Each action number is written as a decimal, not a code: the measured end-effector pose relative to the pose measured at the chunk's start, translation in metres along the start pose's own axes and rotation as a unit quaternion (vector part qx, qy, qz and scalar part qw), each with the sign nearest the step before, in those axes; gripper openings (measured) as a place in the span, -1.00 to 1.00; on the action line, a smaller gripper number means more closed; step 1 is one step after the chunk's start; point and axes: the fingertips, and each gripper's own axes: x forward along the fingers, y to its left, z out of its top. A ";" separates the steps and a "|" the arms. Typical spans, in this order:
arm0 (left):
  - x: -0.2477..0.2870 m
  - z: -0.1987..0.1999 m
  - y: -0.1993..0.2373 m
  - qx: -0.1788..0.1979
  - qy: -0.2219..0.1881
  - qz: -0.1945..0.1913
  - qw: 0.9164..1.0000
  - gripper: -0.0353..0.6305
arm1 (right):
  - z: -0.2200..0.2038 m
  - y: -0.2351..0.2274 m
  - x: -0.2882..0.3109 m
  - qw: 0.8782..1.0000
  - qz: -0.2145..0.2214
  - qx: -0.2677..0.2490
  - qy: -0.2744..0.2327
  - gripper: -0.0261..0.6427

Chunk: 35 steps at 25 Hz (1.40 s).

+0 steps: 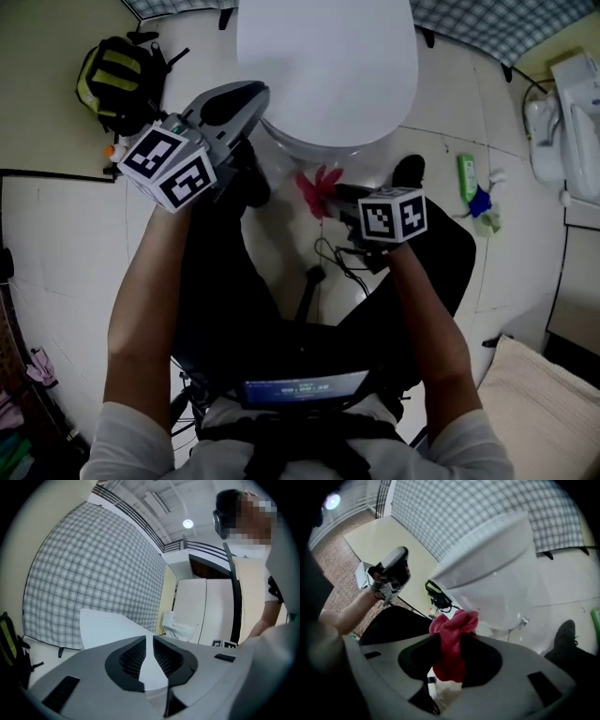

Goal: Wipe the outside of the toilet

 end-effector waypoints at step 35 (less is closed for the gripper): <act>-0.050 -0.035 -0.110 -0.333 -0.152 -0.231 0.902 -0.18 | 0.085 0.143 -0.104 0.976 0.079 -0.063 -0.193 -0.50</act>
